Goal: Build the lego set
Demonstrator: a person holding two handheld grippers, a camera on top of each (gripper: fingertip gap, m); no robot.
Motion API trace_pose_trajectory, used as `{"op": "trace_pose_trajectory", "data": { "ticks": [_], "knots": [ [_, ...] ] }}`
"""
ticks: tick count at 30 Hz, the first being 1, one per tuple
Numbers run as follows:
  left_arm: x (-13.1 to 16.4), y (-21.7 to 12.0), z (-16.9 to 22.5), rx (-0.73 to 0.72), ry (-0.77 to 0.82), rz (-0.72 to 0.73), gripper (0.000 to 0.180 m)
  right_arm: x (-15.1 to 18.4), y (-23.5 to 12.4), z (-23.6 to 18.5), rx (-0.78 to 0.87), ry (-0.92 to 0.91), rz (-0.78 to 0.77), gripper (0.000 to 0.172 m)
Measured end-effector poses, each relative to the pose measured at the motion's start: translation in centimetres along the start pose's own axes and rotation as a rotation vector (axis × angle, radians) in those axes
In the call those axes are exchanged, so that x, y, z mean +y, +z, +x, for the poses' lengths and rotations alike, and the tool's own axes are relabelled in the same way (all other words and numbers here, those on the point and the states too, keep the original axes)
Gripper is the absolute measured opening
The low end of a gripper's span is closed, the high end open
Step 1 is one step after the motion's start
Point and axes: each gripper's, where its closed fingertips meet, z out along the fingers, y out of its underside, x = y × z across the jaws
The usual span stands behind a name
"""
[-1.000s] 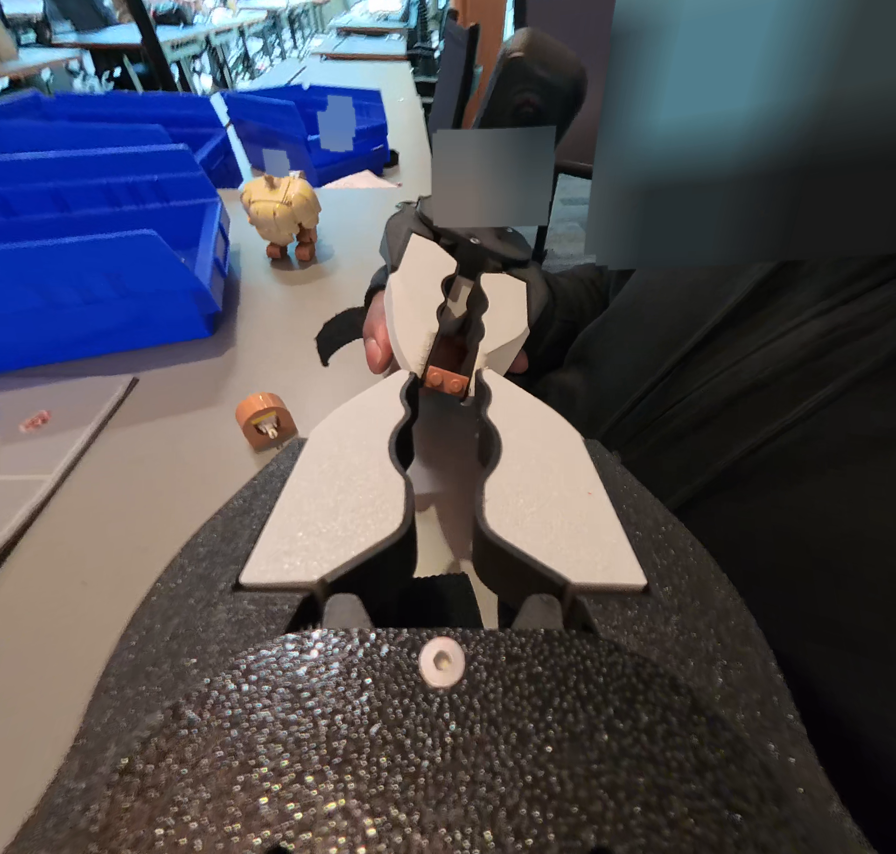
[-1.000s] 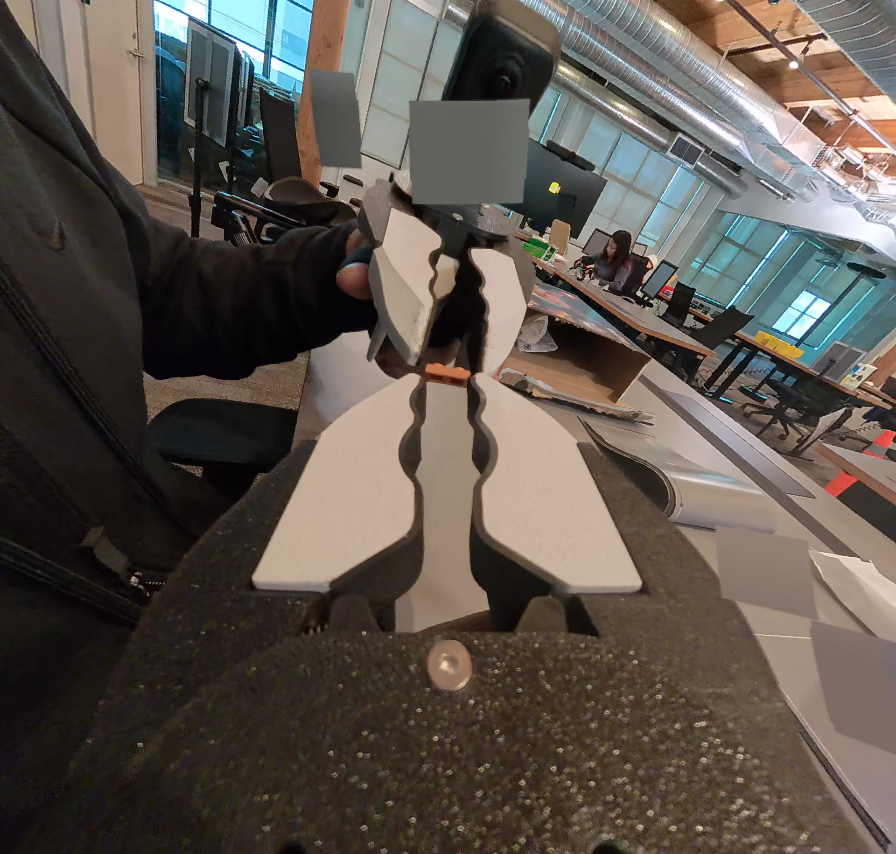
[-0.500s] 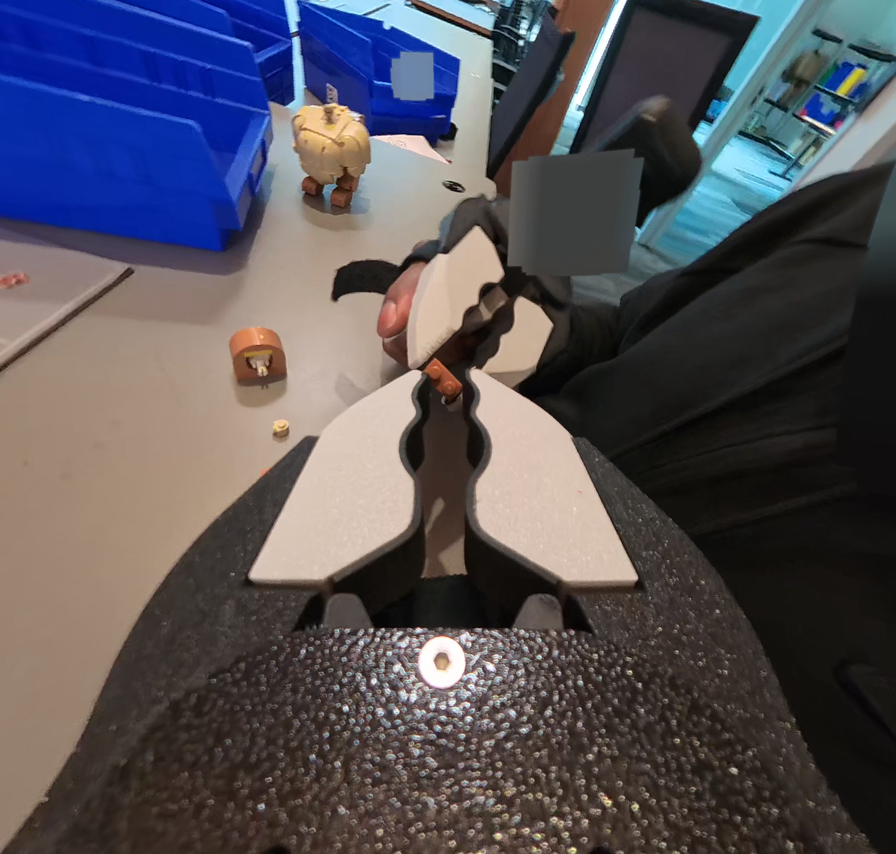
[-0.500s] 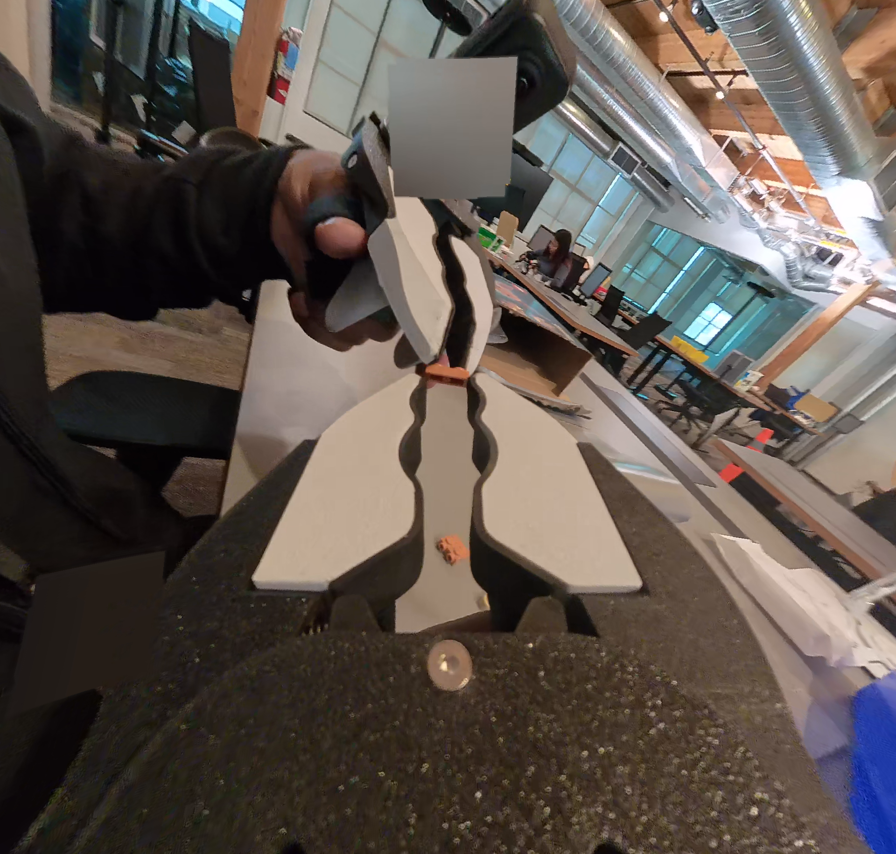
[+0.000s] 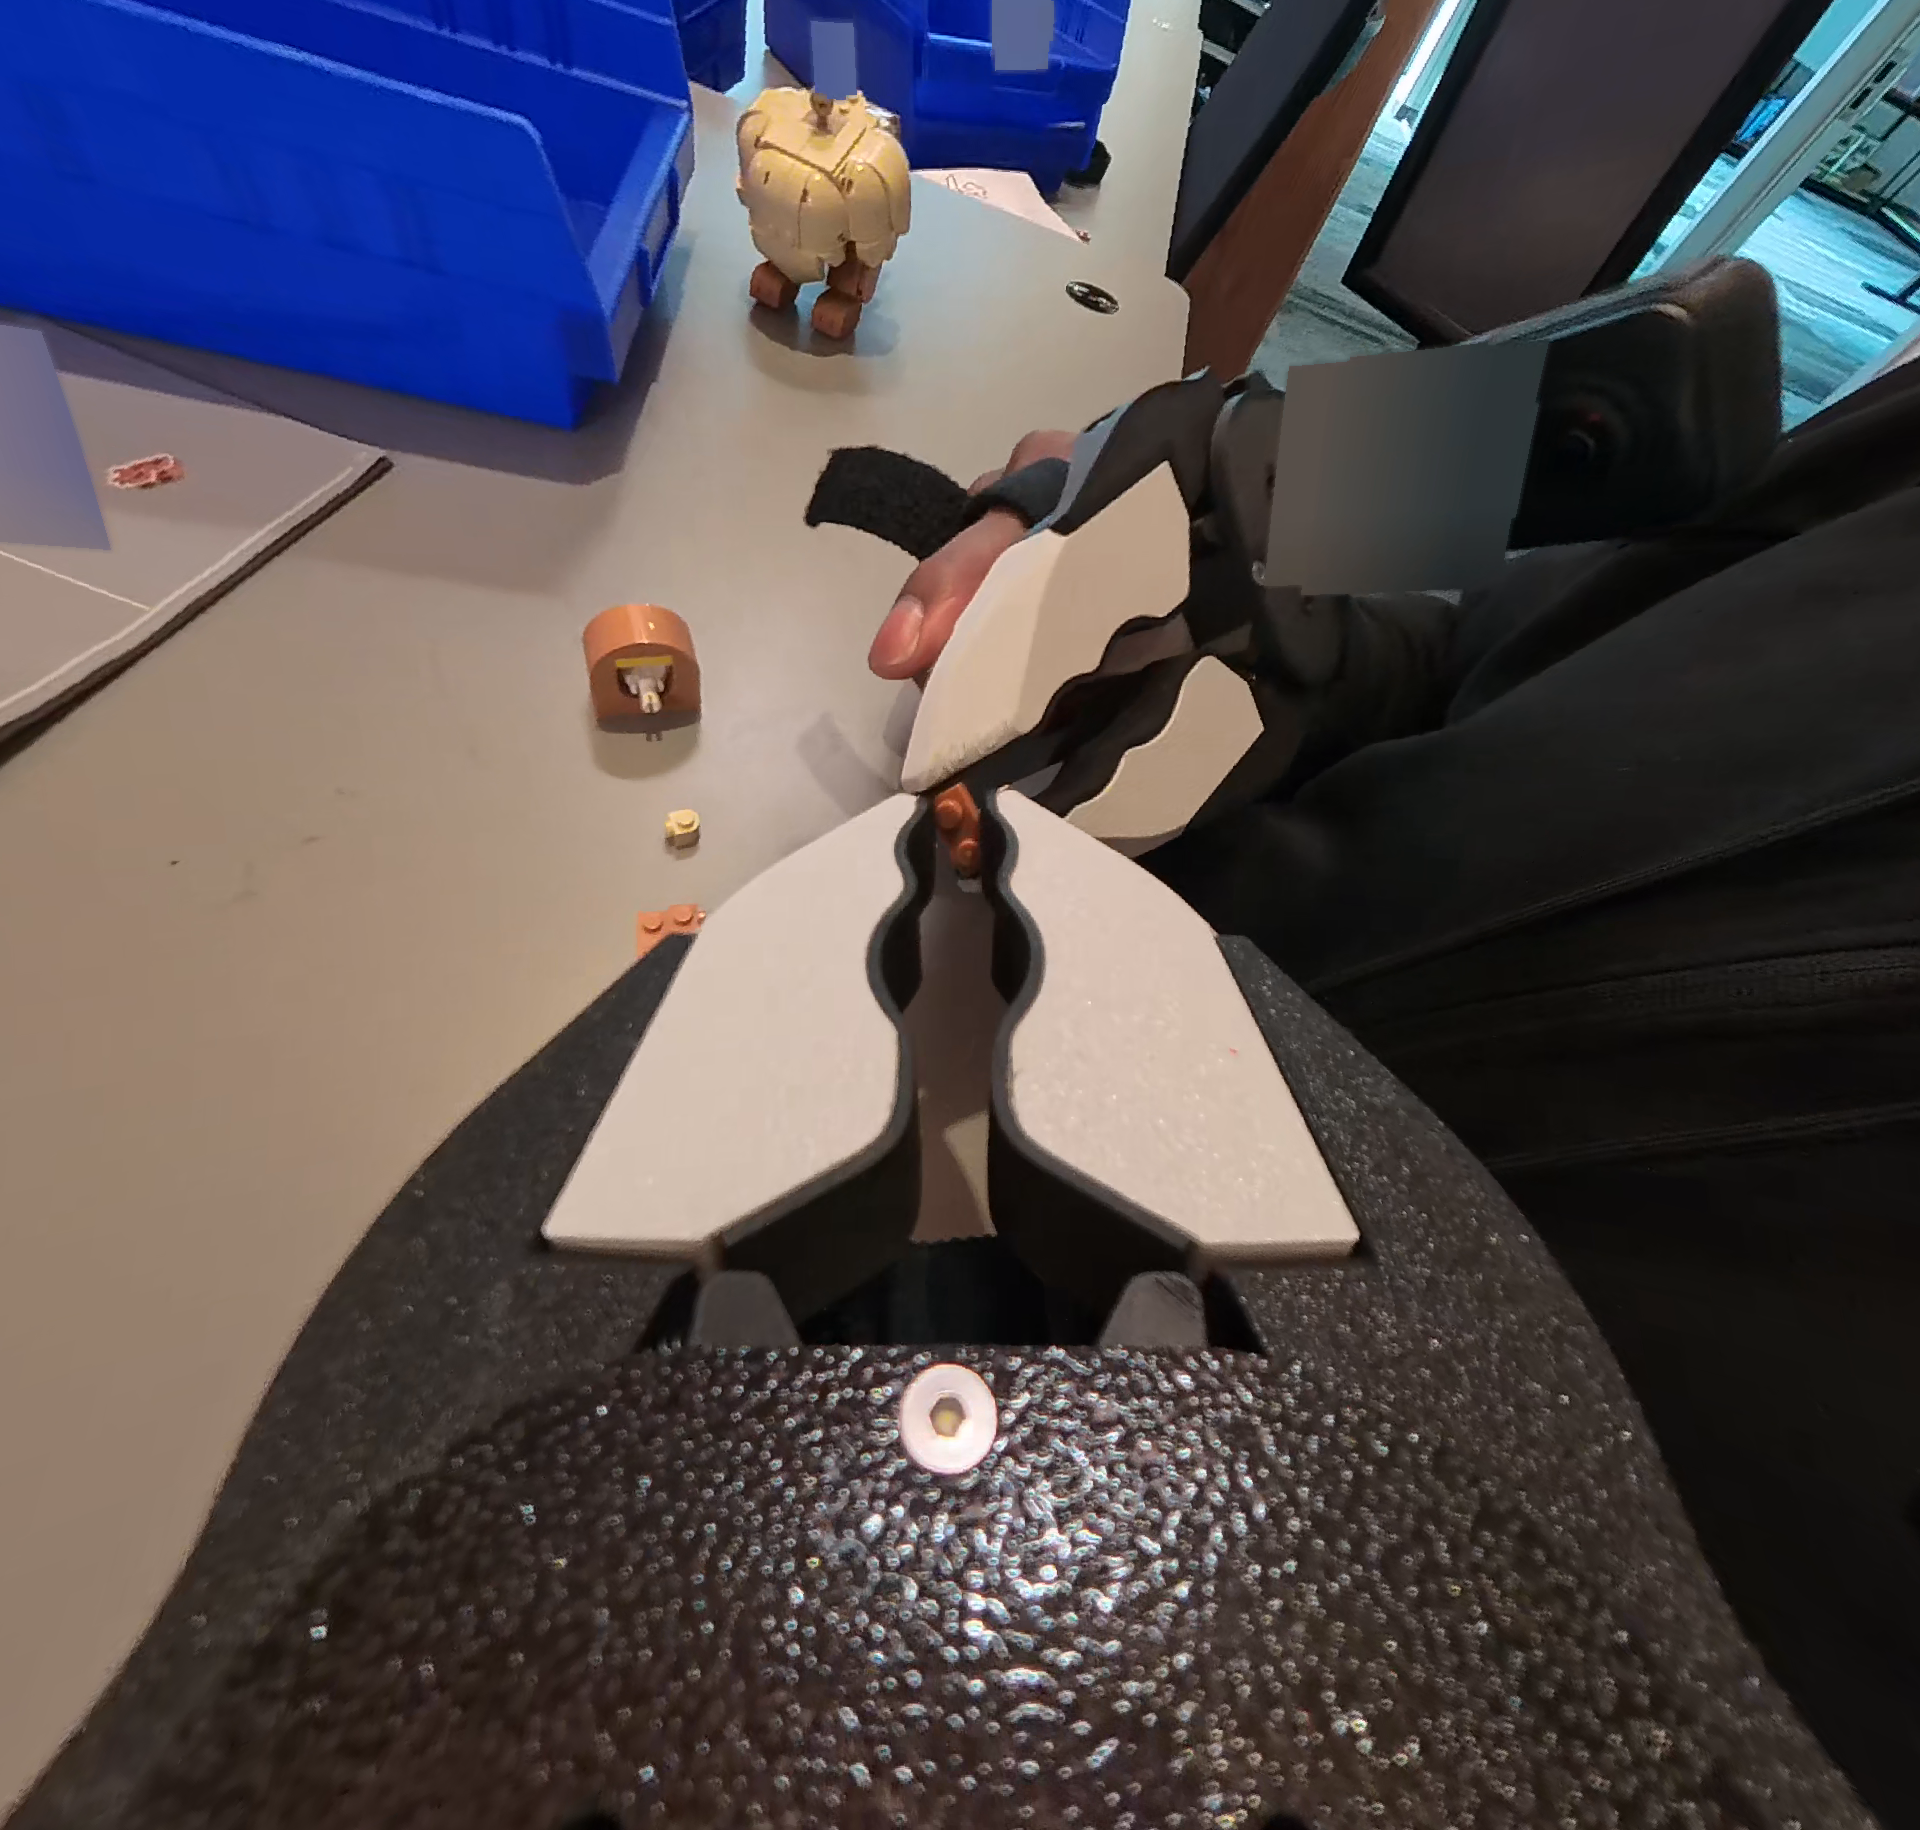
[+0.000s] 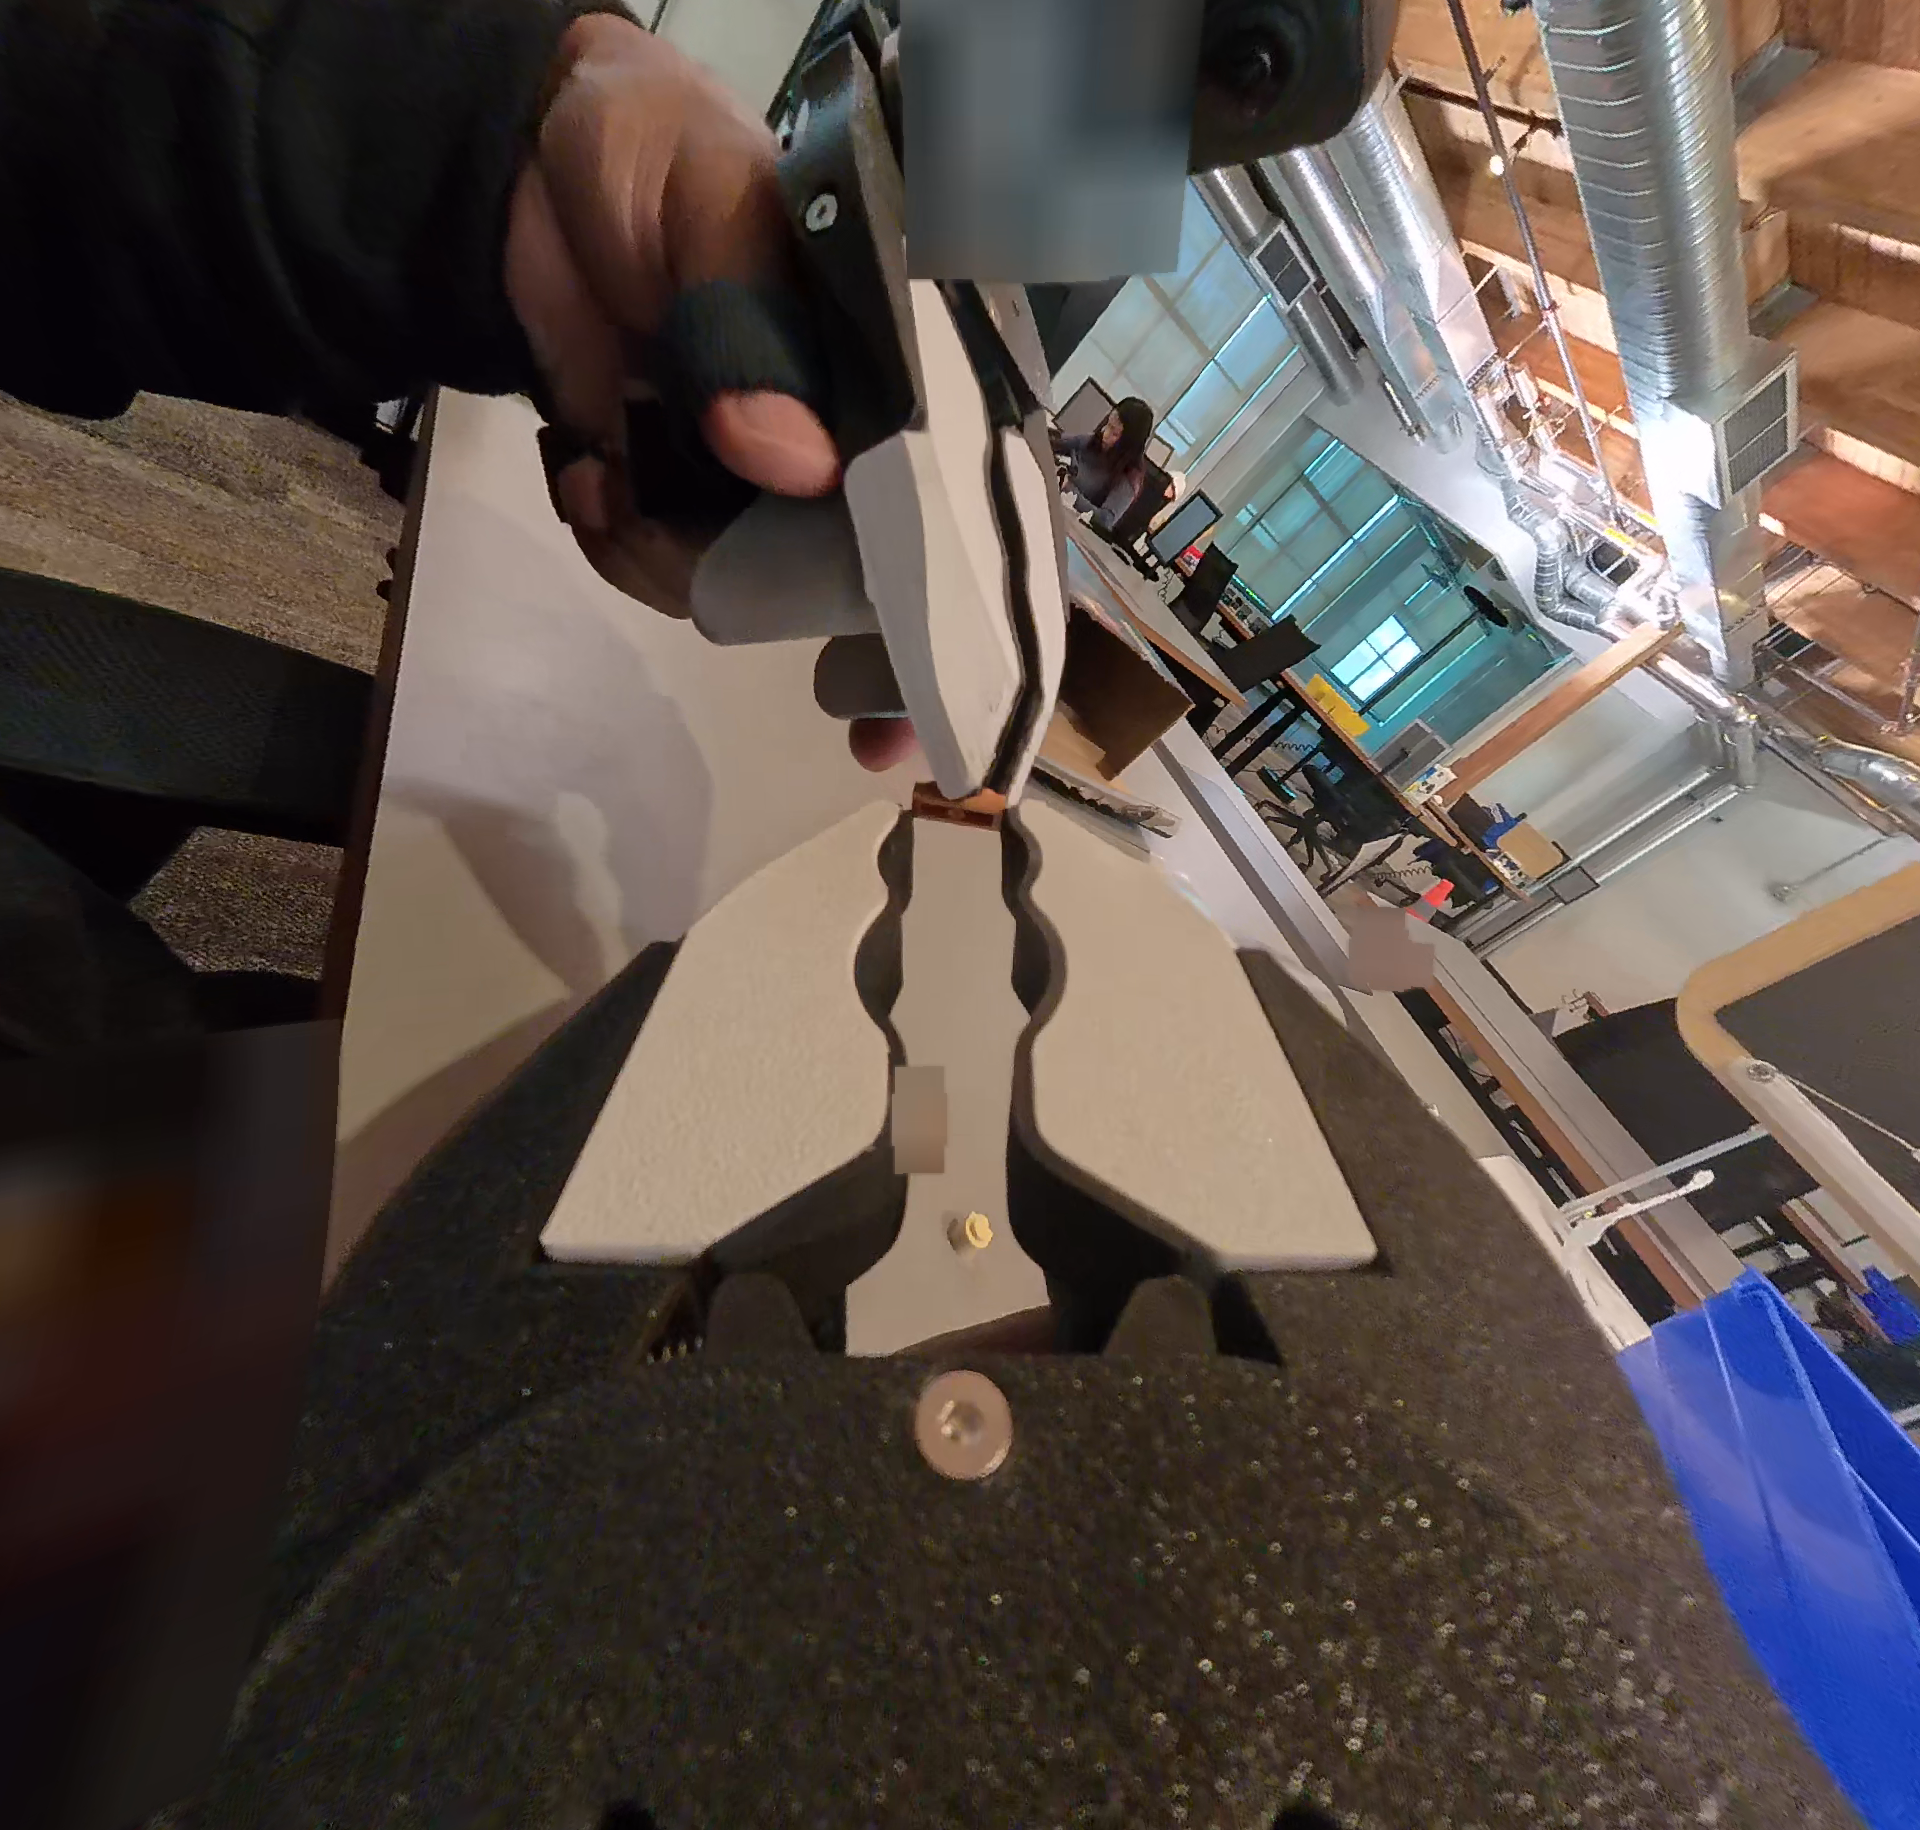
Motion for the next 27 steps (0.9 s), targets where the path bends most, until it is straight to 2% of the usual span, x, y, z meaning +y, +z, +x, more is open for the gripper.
{"op": "trace_pose_trajectory", "data": {
  "ticks": [17,21,27],
  "knots": [
    [-0.55,0.06,-0.35,0.053,-0.089,0.099,0.006,0.13,0.15,0.84,0.117,-0.146,-0.037,0.015],
    [-0.48,-0.14,-0.37,0.045,-0.078,0.082,0.014,-0.22,0.02,0.89,0.123,-0.156,-0.016,0.015],
    [-0.20,-0.19,0.08,0.081,-0.077,0.047,0.010,-0.35,0.01,0.85,0.123,-0.171,-0.009,0.015]
  ]
}}
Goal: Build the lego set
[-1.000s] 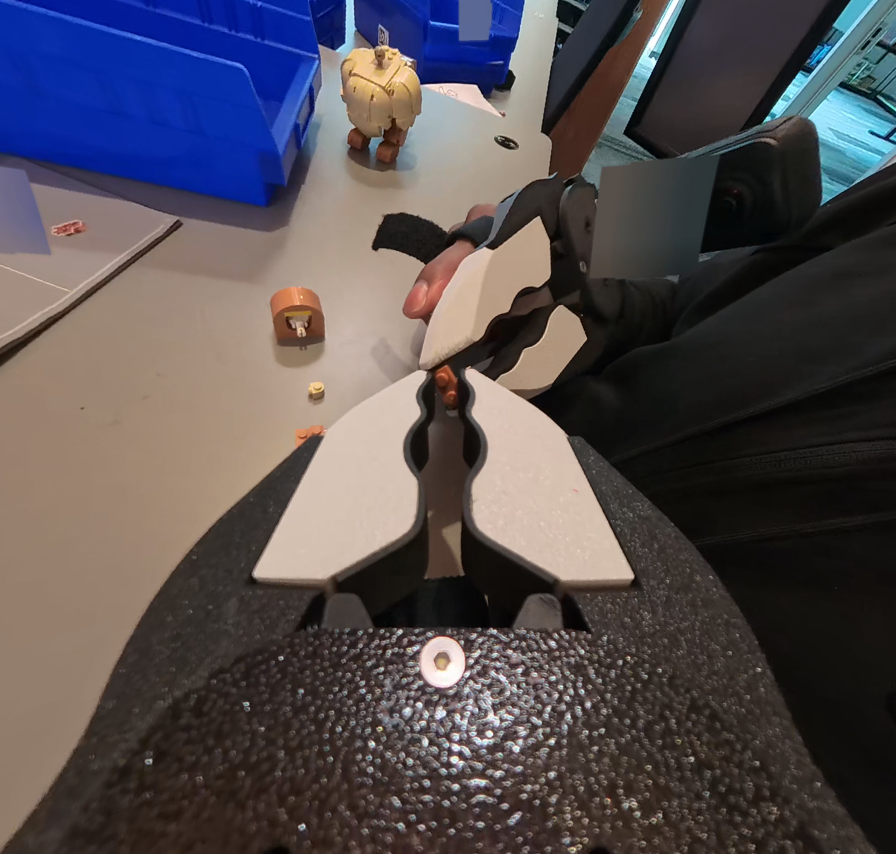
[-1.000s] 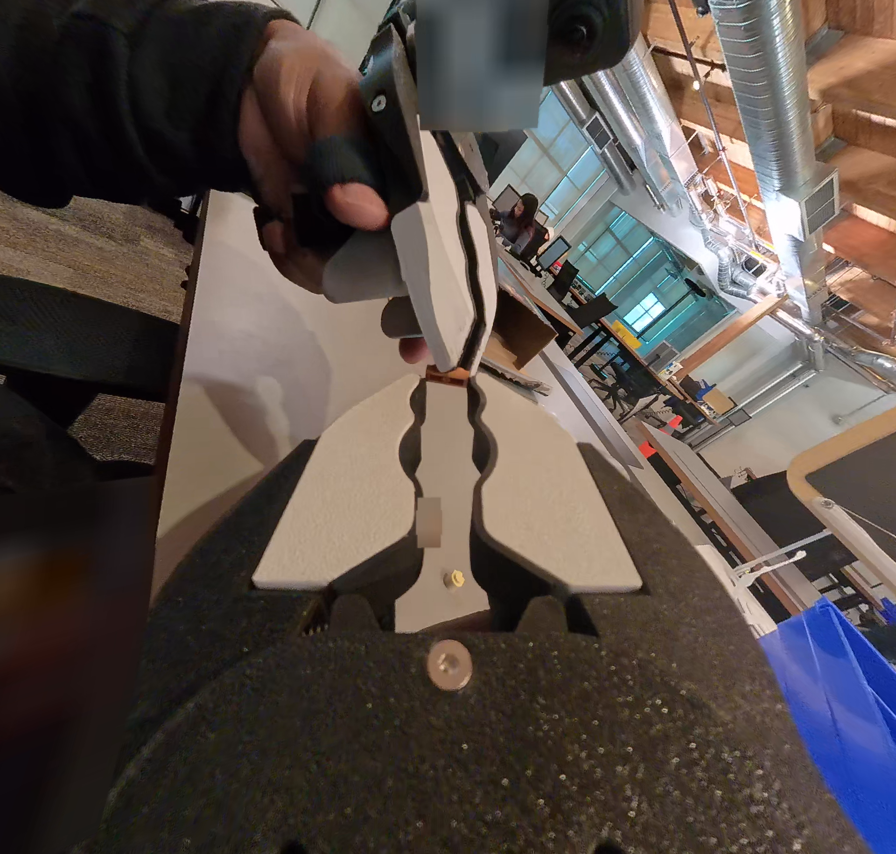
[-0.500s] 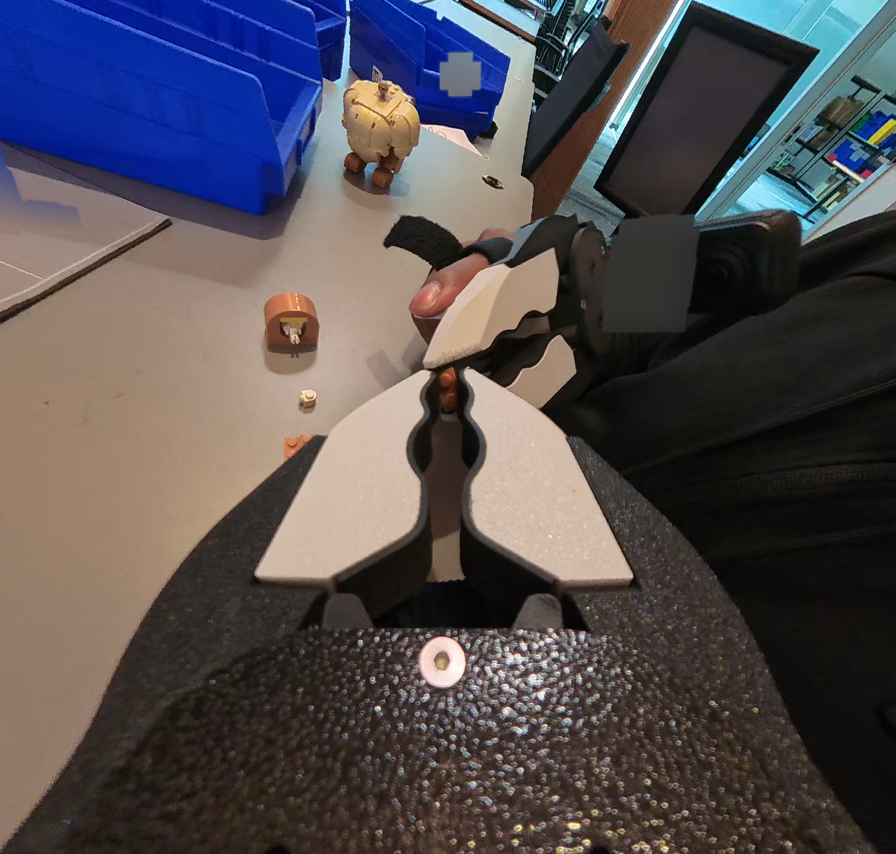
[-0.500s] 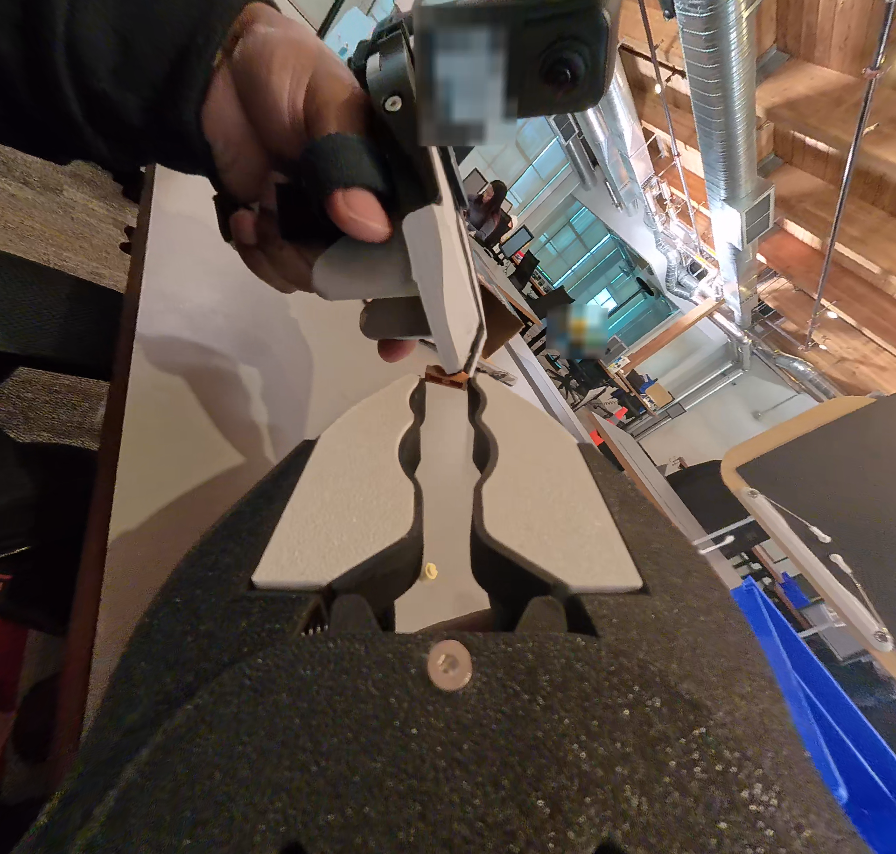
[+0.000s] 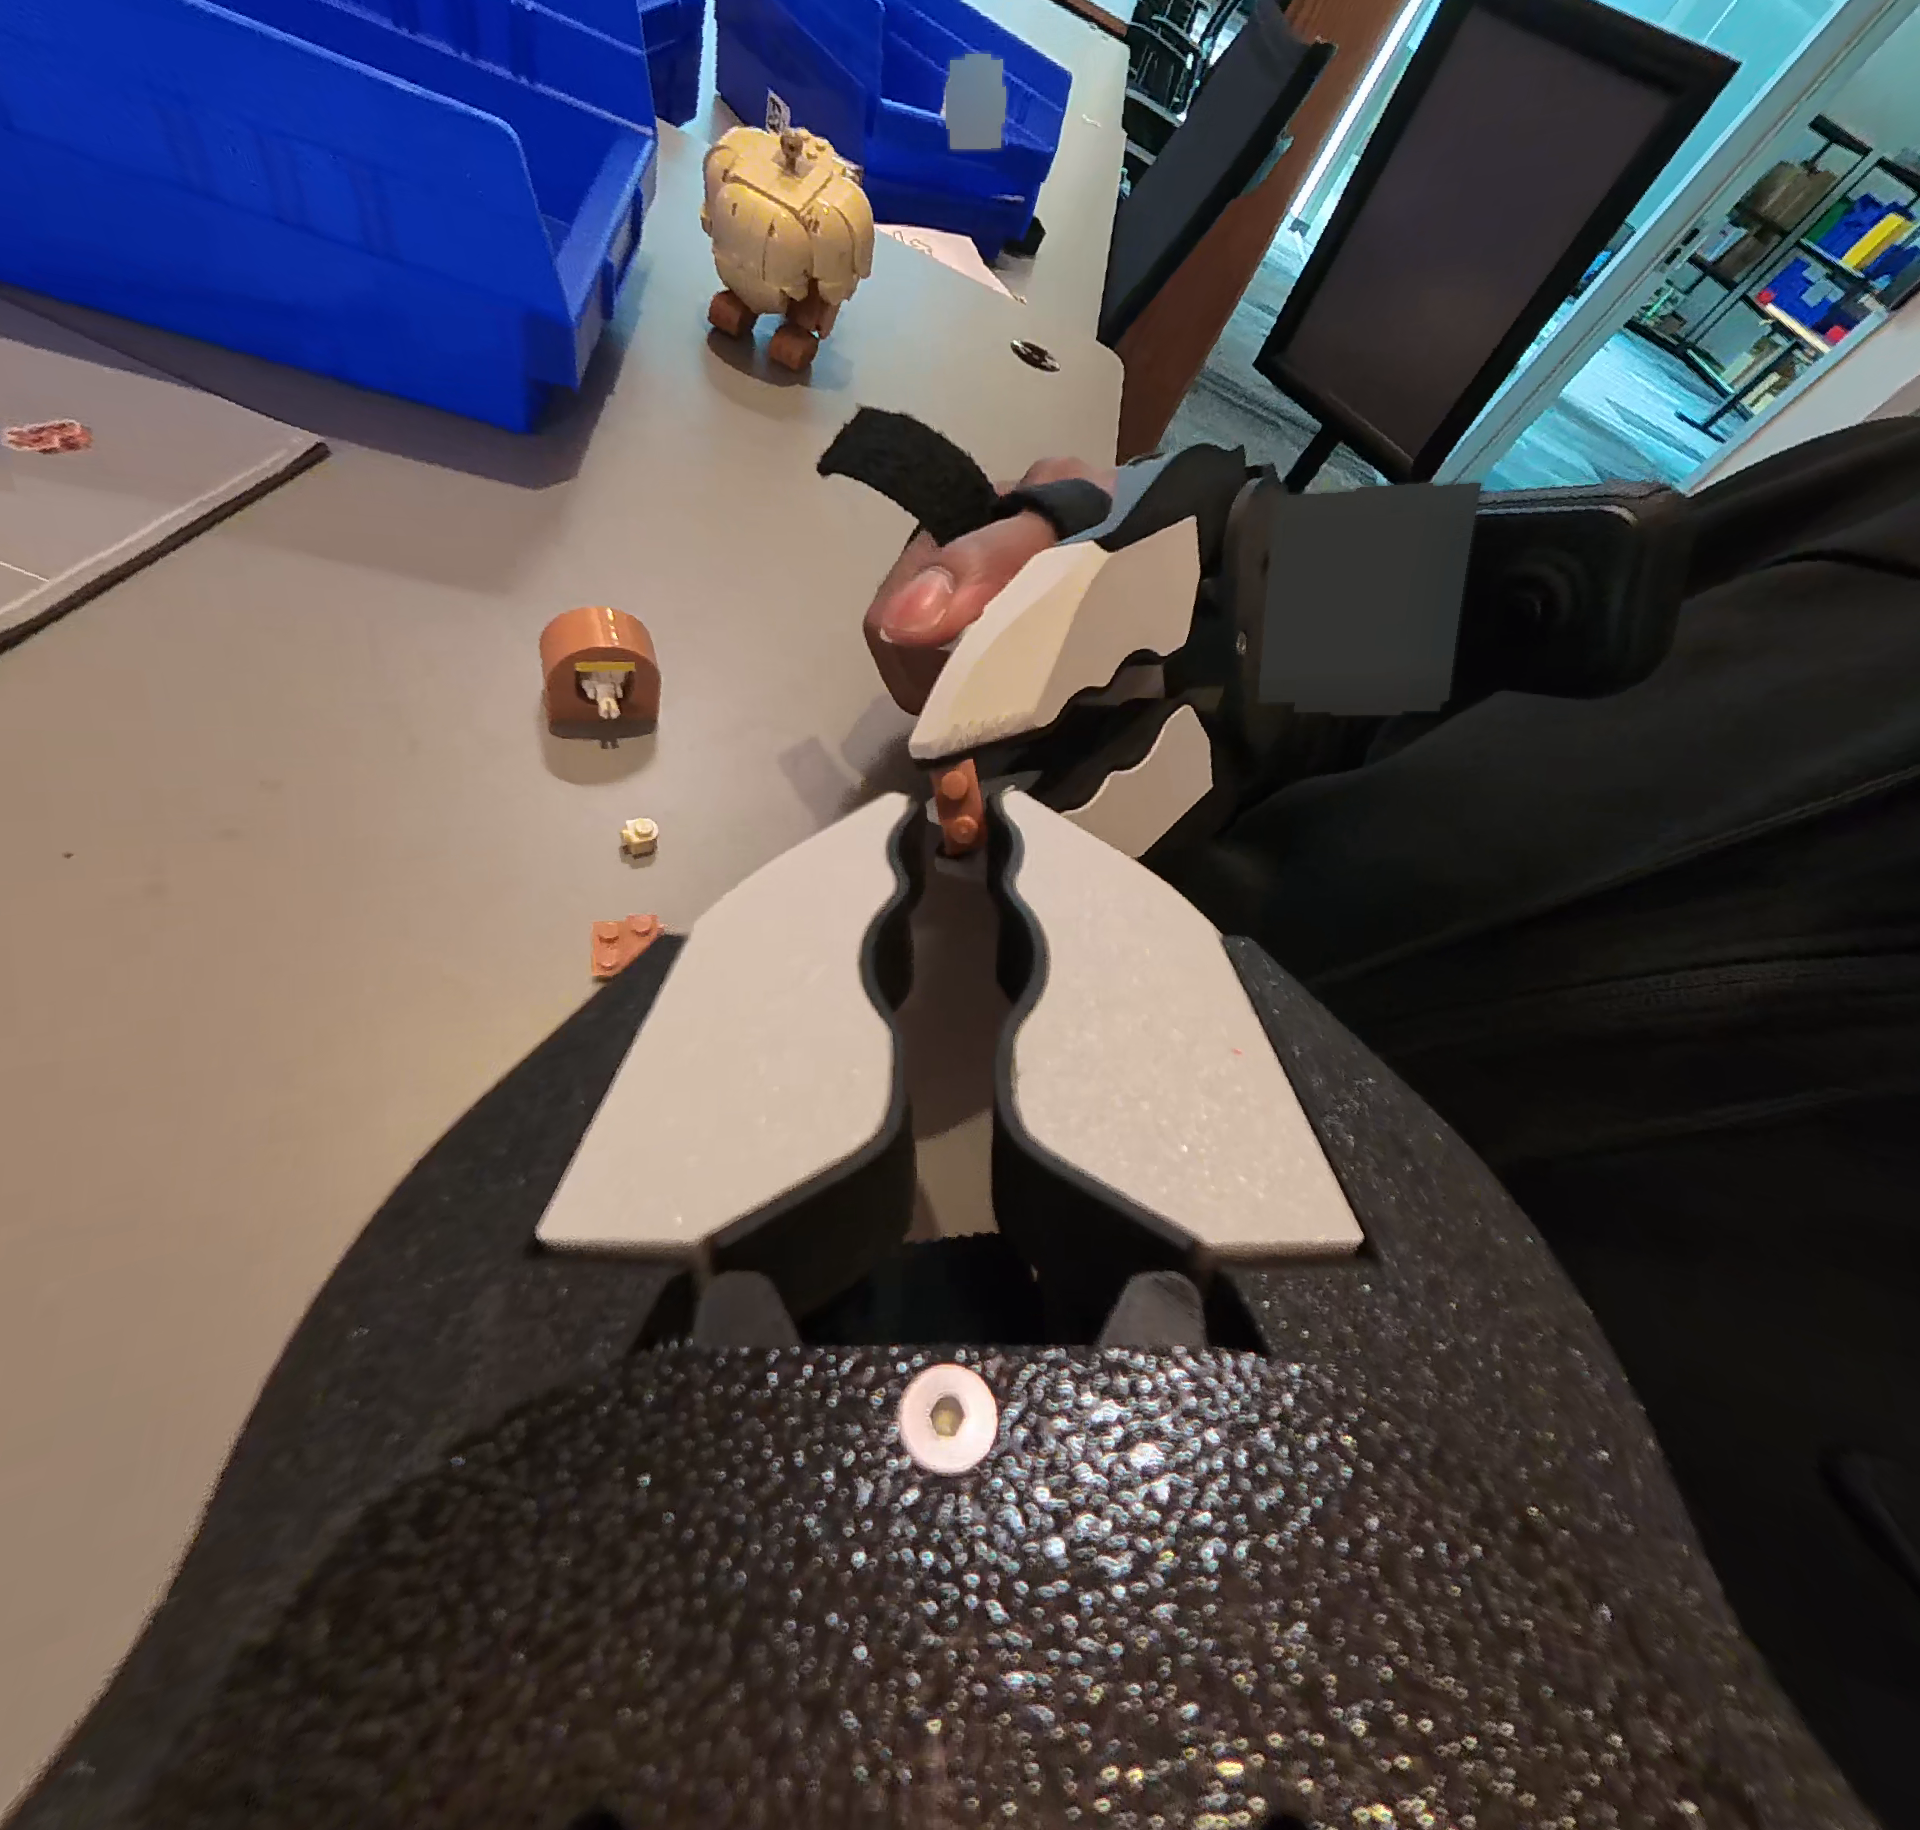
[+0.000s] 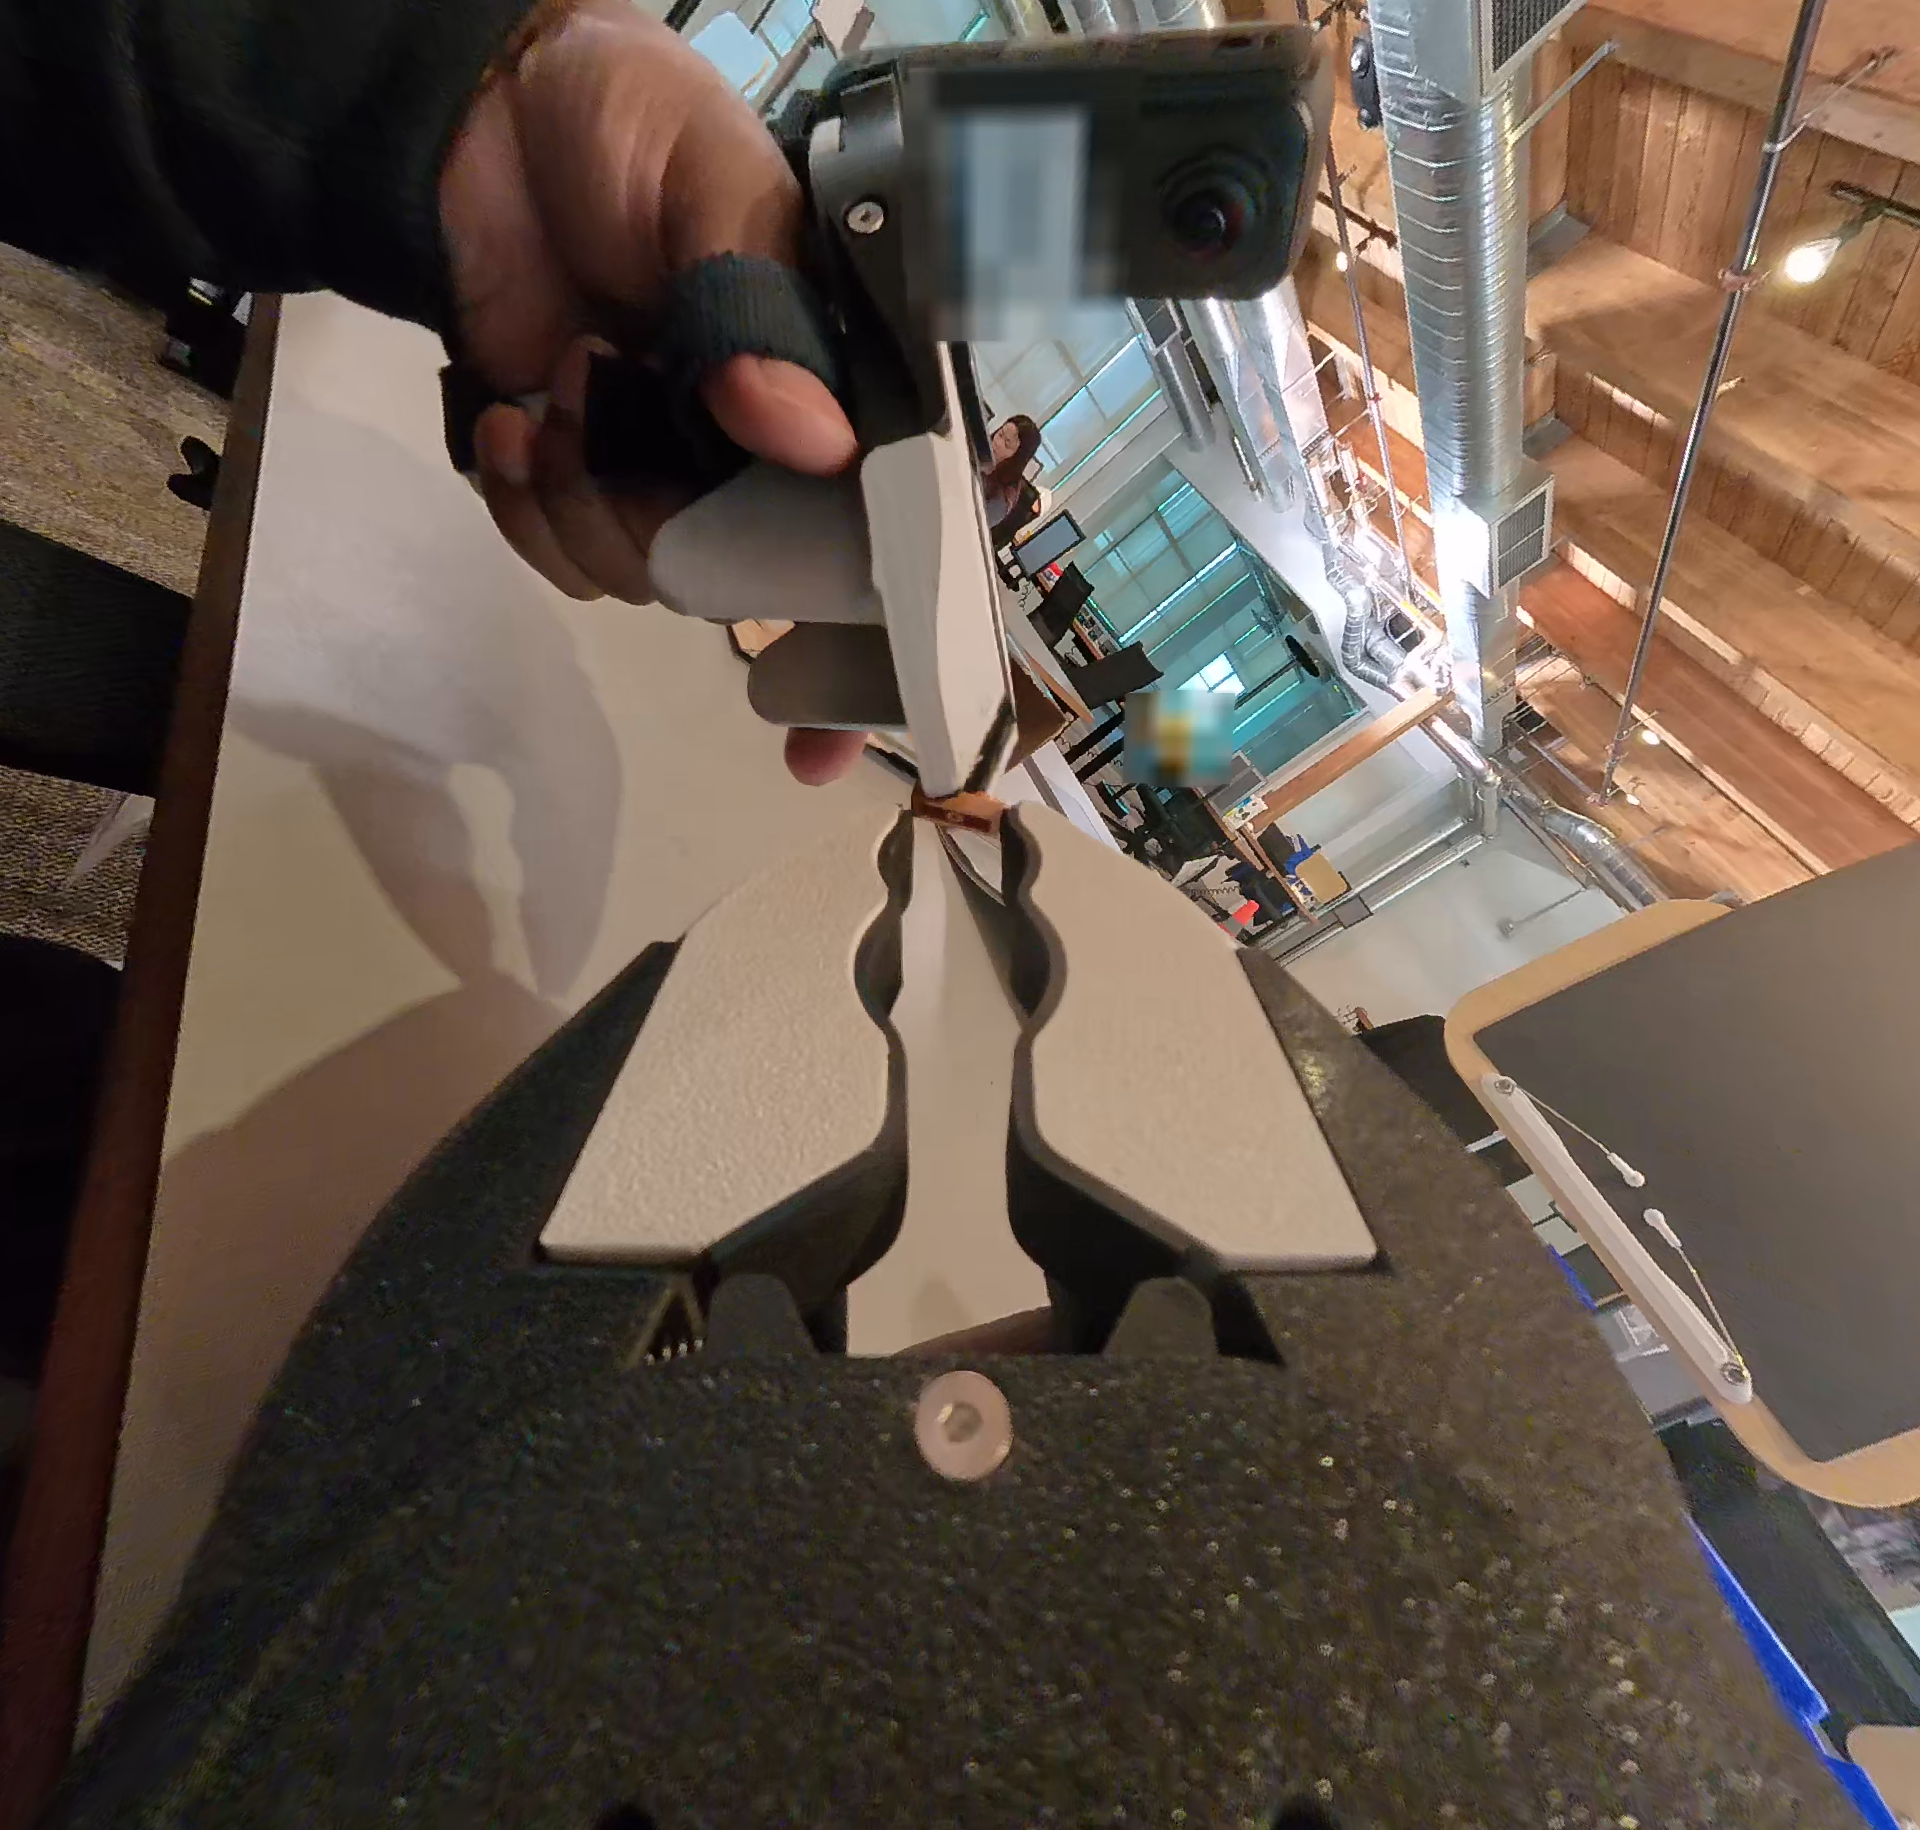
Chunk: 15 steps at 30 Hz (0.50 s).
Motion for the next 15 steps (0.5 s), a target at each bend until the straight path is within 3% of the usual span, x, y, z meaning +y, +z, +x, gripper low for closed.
{"op": "trace_pose_trajectory", "data": {
  "ticks": [9,12,15],
  "knots": [
    [-0.6,-0.3,-0.3,0.046,0.000,0.075,0.007,0.3,-0.1,0.4,-0.015,0.120,-0.017,0.017],
    [-1.2,-0.9,-0.8,0.048,0.018,0.120,0.007,1.1,-0.1,0.6,-0.036,0.208,-0.072,0.018],
    [-1.3,-1.3,-1.1,0.041,0.075,0.137,0.006,3.3,0.0,0.0,-0.073,0.287,-0.228,0.017]
  ]
}}
